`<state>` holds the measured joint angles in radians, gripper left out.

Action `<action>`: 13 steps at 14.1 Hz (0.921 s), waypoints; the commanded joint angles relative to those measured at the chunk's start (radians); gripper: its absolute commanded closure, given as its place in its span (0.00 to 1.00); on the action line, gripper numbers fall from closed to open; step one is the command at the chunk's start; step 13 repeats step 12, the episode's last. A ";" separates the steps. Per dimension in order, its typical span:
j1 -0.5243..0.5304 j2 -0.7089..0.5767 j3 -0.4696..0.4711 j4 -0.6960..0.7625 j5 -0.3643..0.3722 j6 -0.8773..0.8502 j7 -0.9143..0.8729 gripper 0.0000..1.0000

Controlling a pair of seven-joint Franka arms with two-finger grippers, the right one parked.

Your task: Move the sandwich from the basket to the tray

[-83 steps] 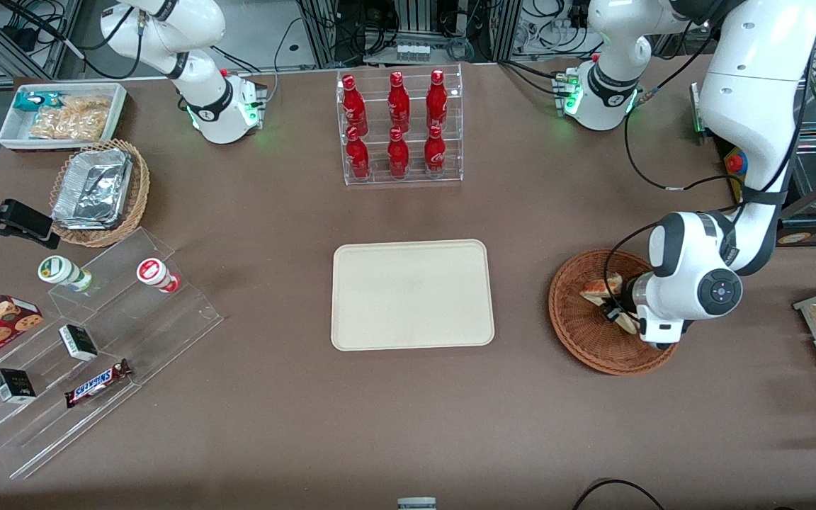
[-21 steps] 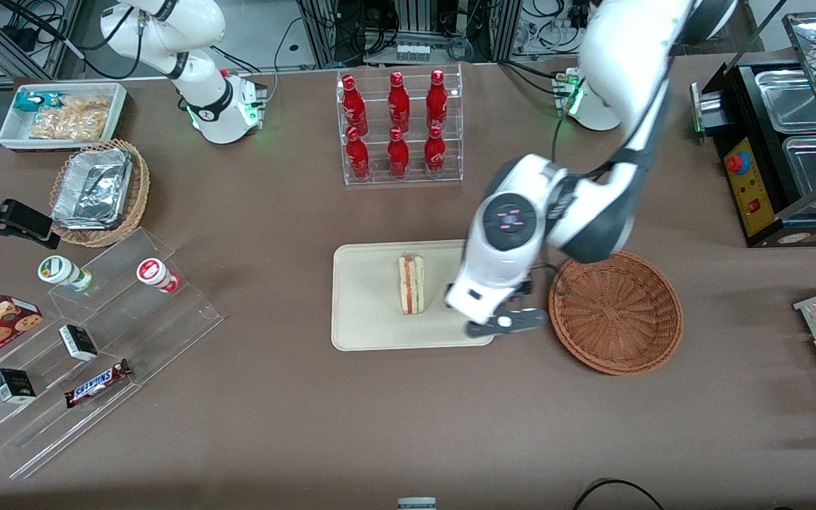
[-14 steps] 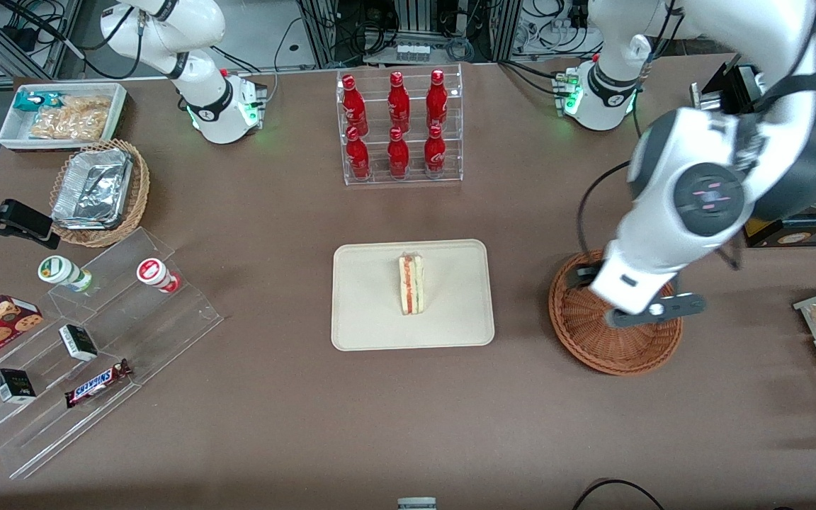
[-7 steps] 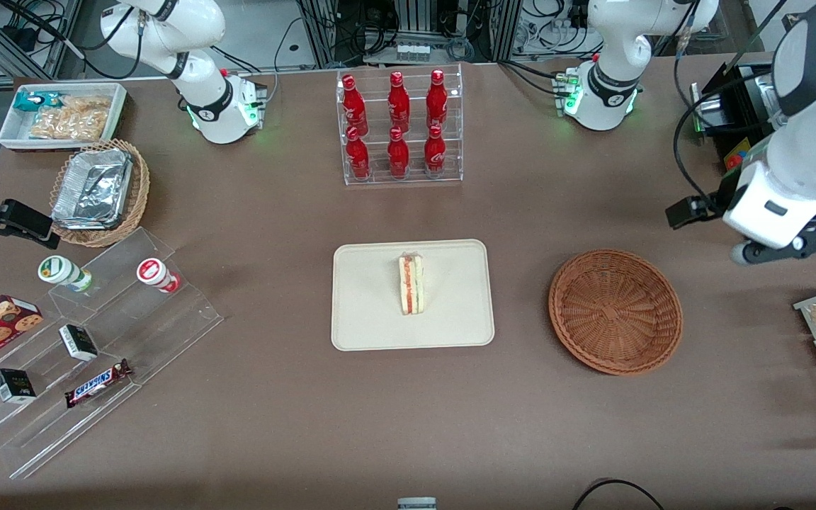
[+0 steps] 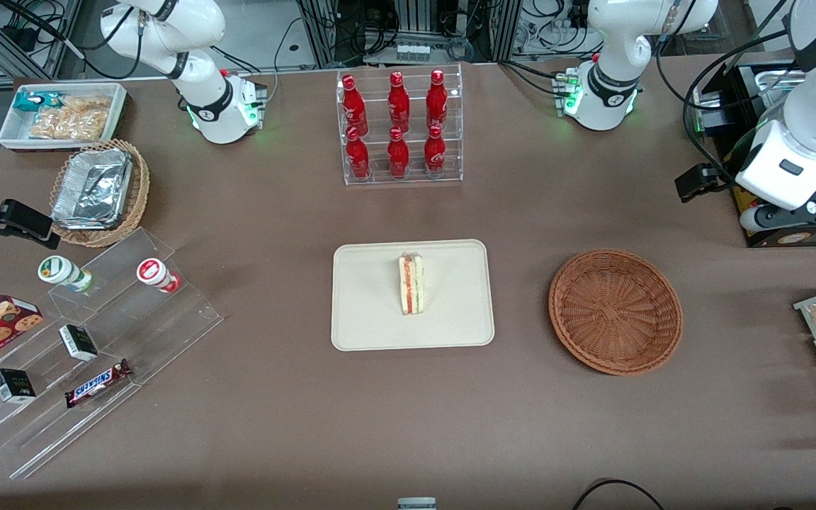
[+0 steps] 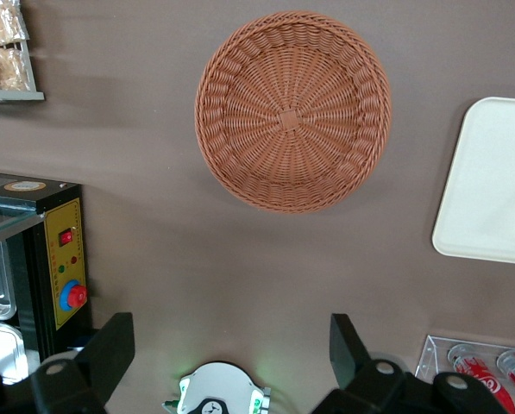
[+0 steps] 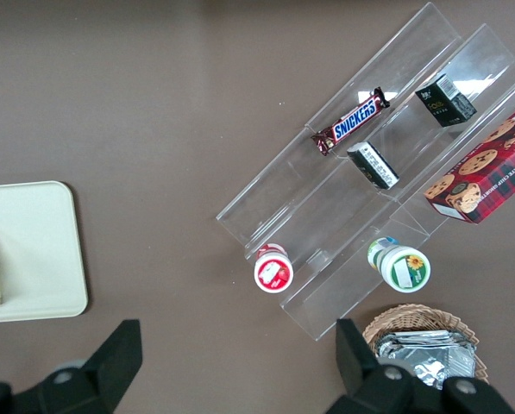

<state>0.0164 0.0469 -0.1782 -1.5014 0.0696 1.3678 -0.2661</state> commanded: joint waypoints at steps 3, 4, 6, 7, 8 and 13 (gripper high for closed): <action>0.111 -0.021 -0.104 -0.011 -0.031 -0.019 0.047 0.00; 0.111 -0.001 -0.103 0.015 -0.040 -0.024 0.045 0.00; 0.108 0.011 -0.104 0.027 -0.037 -0.026 0.044 0.00; 0.108 0.011 -0.104 0.027 -0.036 -0.024 0.048 0.00; 0.109 0.013 -0.103 0.027 -0.034 -0.026 0.050 0.00; 0.111 0.020 -0.103 0.027 -0.033 -0.019 0.051 0.00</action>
